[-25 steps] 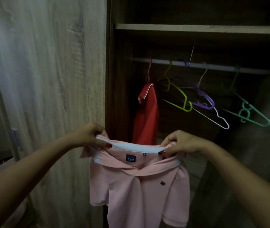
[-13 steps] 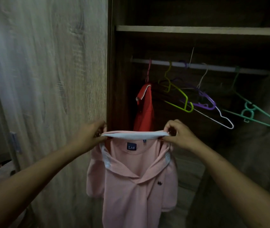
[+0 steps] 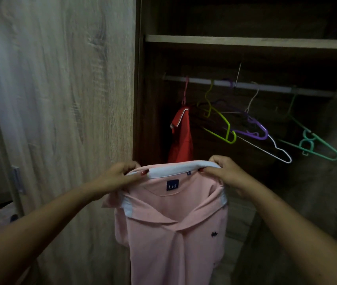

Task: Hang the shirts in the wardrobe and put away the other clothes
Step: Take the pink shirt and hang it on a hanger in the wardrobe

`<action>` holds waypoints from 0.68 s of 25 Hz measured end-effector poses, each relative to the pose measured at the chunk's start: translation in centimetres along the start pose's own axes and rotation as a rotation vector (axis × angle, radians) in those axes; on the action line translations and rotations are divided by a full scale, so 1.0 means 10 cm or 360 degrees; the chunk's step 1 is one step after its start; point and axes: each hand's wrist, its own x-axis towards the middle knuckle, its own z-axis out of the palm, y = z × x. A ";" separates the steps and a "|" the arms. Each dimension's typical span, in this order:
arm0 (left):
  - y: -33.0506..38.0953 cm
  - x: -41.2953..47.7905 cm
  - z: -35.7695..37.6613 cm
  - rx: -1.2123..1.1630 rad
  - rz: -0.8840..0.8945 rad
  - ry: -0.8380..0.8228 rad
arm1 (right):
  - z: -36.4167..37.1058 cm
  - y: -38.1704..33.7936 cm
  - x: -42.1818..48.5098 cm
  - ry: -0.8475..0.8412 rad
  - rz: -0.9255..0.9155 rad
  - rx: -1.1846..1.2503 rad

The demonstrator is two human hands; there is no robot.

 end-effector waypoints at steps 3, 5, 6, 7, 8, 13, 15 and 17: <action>-0.02 -0.07 0.01 -0.0600 -0.0322 -0.0303 | -0.06 -0.02 -0.04 -0.0073 -0.0004 0.0097; -0.10 -0.08 0.05 -0.0927 -0.0361 -0.0379 | -0.10 0.00 -0.04 -0.0094 -0.0050 0.0043; -0.13 -0.08 0.06 -0.0979 -0.0350 -0.0394 | -0.11 0.01 -0.03 -0.0098 -0.0067 0.0015; -0.15 -0.08 0.06 -0.0953 -0.0312 -0.0395 | -0.12 0.02 -0.02 -0.0099 -0.0074 0.0003; -0.15 -0.07 0.04 -0.0843 -0.0271 -0.0393 | -0.13 0.03 -0.02 -0.0106 -0.0076 0.0001; -0.15 0.02 0.01 0.0403 0.0247 -0.0040 | -0.12 0.04 0.04 -0.0235 -0.0153 -0.0116; -0.12 0.09 0.01 0.0721 0.0499 0.0209 | -0.15 0.03 0.11 -0.0174 -0.0202 -0.0158; -0.04 0.18 -0.01 0.0821 0.0573 0.0350 | -0.23 0.01 0.21 -0.0077 -0.0269 -0.0217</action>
